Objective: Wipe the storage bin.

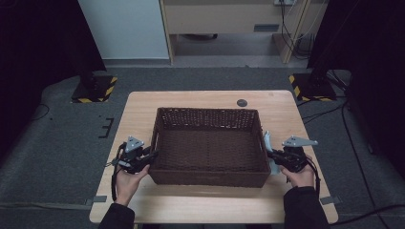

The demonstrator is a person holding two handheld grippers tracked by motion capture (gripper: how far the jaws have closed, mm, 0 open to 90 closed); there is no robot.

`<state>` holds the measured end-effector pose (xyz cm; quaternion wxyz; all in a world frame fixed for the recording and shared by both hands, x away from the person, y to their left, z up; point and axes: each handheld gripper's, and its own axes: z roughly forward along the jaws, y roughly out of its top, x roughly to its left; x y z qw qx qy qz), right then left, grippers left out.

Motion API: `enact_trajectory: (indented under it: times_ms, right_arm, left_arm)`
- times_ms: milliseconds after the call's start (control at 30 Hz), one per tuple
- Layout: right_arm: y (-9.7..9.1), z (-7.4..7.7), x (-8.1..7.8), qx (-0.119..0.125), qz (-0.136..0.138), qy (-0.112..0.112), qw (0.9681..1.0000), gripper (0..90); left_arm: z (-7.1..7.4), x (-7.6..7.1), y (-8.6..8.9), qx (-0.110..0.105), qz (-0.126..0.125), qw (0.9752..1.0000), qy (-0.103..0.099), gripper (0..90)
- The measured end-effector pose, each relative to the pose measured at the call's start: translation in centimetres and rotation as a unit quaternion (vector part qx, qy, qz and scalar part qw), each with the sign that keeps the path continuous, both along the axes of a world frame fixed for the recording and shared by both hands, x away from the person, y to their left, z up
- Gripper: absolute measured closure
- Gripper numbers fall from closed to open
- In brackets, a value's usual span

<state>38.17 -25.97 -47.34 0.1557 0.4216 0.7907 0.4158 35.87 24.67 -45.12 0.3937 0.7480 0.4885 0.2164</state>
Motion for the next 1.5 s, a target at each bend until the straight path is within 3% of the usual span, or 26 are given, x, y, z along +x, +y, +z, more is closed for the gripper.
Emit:
enact_trajectory:
  times_ms: [33,67,200,267,400,467,500,533,567,600,733,800,833,867,933,1100,1167,1267,1333,1367,1400,1500]
  right_arm:
    - [0.0,0.0,0.0,0.000,0.000,0.000,1.0000,84.4]
    - [0.2,-0.9,-0.2,-0.014,-0.003,0.021,0.9997,84.4]
    - [0.4,-1.9,-0.1,-0.030,0.000,0.036,0.9989,84.4]
    - [0.3,-2.8,0.3,-0.031,-0.008,0.054,0.9980,84.4]
    - [0.5,-2.6,0.4,-0.032,-0.007,0.058,0.9978,84.4]
    - [0.2,-0.7,0.2,-0.004,-0.008,0.010,0.9999,84.4]
    - [0.2,-0.7,0.2,-0.004,-0.008,0.010,0.9999,84.4]
    - [0.1,0.6,-0.2,0.018,-0.006,-0.022,0.9996,84.4]
    - [0.1,0.6,-0.2,0.018,-0.006,-0.022,0.9996,84.4]
    - [0.1,1.5,-0.5,0.028,-0.001,-0.038,0.9989,84.4]
    - [0.3,1.6,-0.7,0.018,0.004,-0.043,0.9989,84.5]
    - [0.3,1.0,-0.6,0.014,0.005,-0.030,0.9994,84.5]
    - [0.3,0.2,-0.3,0.002,0.005,-0.012,0.9999,84.5]
    - [0.3,0.2,-0.3,0.002,0.005,-0.012,0.9999,84.5]
    - [0.3,-1.5,0.3,-0.024,0.006,0.028,0.9993,84.5]
    - [0.7,-2.8,0.6,-0.039,0.002,0.058,0.9976,84.5]
    - [0.7,-2.9,0.6,-0.039,0.002,0.056,0.9977,84.5]
    - [0.1,-0.6,-0.3,0.001,0.000,0.007,1.0000,84.5]
    - [-0.3,1.0,-0.8,0.027,0.000,-0.031,0.9992,84.5]
    - [-0.3,1.0,-0.8,0.027,0.000,-0.031,0.9992,84.5]
    - [-0.5,2.1,-1.3,0.042,0.010,-0.056,0.9975,84.5]
    - [-0.2,2.0,-1.5,0.029,0.018,-0.046,0.9983,84.5]
  left_arm:
    - [0.0,0.0,0.0,0.001,0.001,1.0000,0.000,67.3]
    - [0.0,0.0,-0.1,0.002,0.003,1.0000,0.000,67.8]
    - [0.0,0.0,-0.1,0.003,0.007,1.0000,0.001,68.3]
    - [0.1,0.0,-0.1,0.004,0.009,0.9999,0.002,68.6]
    - [0.1,0.1,-0.2,0.004,0.012,0.9999,0.001,68.9]
    - [0.1,0.4,0.0,0.006,0.011,0.9999,0.002,68.9]
    - [0.1,0.4,0.0,0.006,0.011,0.9999,0.002,68.9]
    - [0.0,0.6,0.1,0.001,0.014,0.9999,0.002,68.9]
    - [0.0,0.6,0.1,0.001,0.014,0.9999,0.002,68.8]
    - [0.0,0.8,0.1,-0.001,0.017,0.9999,0.001,68.9]
    - [0.0,0.9,0.1,-0.001,0.022,0.9998,-0.002,68.9]
    - [0.0,0.9,0.1,-0.001,0.022,0.9998,-0.001,68.9]
    - [0.0,1.0,0.2,0.003,0.019,0.9998,0.000,68.8]
    - [0.0,1.0,0.2,0.003,0.019,0.9998,0.000,68.9]
    - [0.0,1.2,0.2,0.003,0.020,0.9998,-0.001,68.9]
    - [0.0,1.4,0.2,0.007,0.021,0.9998,-0.002,68.9]
    - [0.0,1.4,0.1,0.006,0.021,0.9998,-0.002,68.9]
    - [0.0,1.8,0.2,0.004,0.022,0.9998,-0.002,68.9]
    - [0.0,1.9,0.3,0.008,0.022,0.9997,-0.001,68.9]
    - [0.0,1.9,0.3,0.008,0.022,0.9997,-0.001,68.9]
    - [0.0,2.1,0.2,0.009,0.023,0.9997,-0.002,68.9]
    - [0.1,2.2,0.3,0.012,0.020,0.9997,-0.001,68.9]
